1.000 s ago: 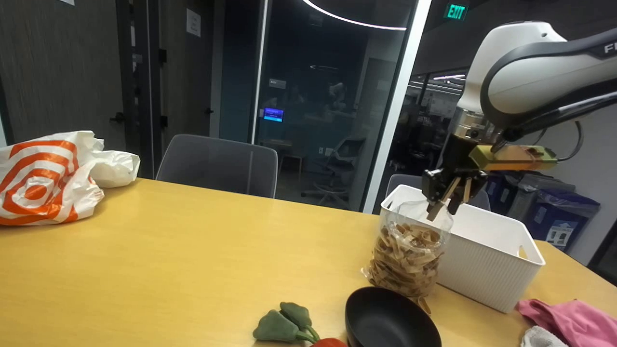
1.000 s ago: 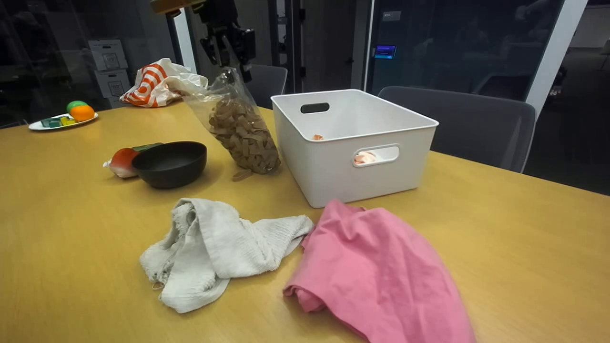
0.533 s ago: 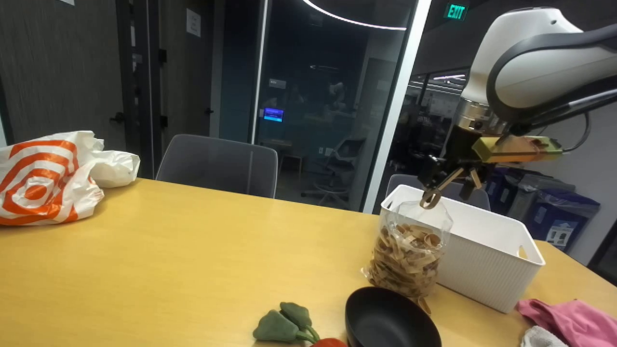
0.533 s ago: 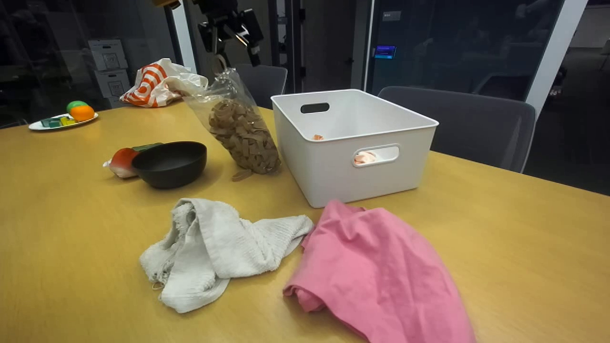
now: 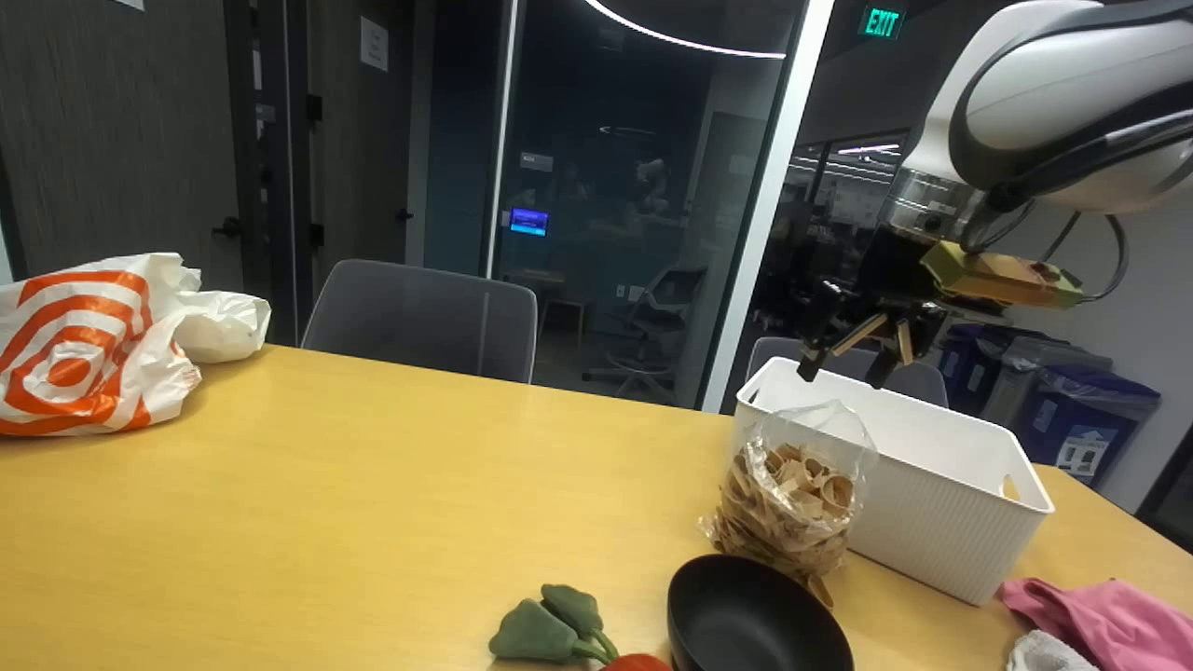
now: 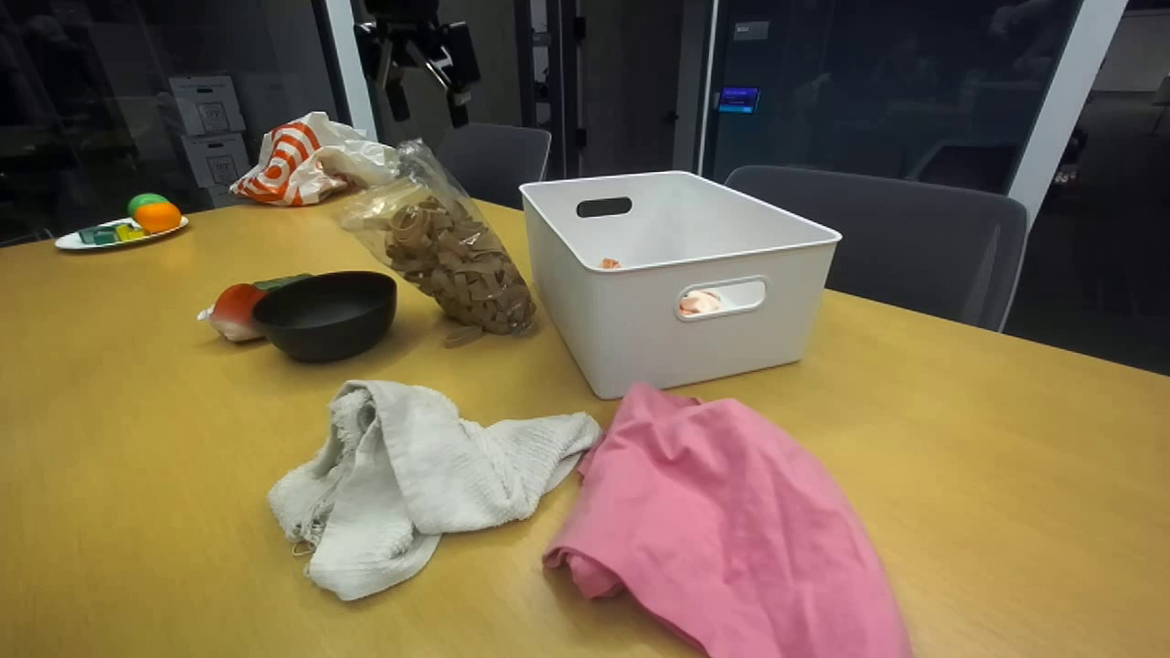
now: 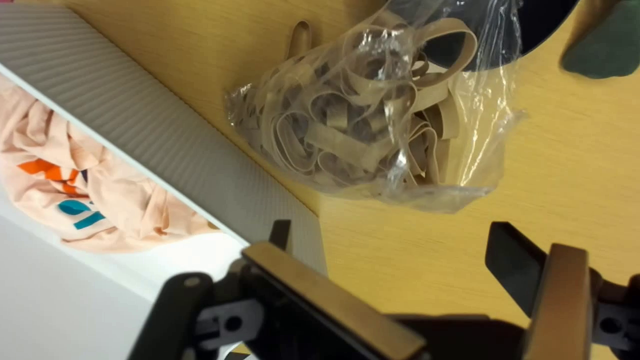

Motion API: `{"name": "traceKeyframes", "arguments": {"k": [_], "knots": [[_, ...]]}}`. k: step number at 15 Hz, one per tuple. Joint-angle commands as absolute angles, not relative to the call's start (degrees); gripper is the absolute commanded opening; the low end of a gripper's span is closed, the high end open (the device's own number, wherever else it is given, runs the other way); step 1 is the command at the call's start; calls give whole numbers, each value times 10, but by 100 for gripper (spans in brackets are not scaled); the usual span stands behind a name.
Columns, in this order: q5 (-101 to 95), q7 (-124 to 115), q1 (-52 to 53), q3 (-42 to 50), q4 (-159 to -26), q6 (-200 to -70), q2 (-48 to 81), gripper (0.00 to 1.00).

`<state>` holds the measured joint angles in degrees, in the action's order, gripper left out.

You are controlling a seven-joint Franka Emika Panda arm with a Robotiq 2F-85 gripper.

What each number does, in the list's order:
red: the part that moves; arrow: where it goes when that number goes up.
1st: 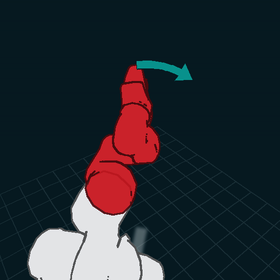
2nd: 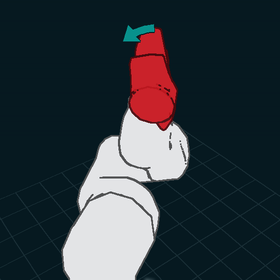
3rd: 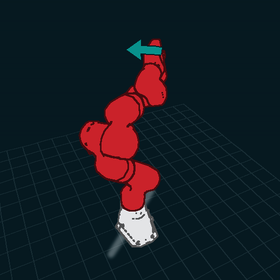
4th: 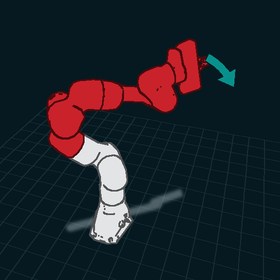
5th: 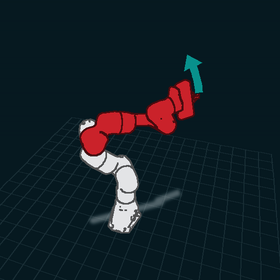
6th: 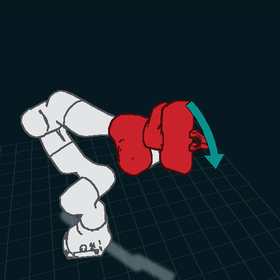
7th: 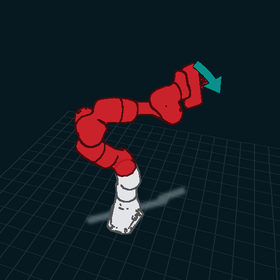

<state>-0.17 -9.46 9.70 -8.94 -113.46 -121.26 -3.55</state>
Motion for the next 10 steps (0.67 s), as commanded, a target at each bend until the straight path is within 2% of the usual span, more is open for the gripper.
{"name": "traceKeyframes", "arguments": {"k": [1, 10], "knots": [[52, -49, 98, -90, -1140, -1210, -62, 100], [173, 61, 98, -83, -1136, -1088, -54, 100]]}}
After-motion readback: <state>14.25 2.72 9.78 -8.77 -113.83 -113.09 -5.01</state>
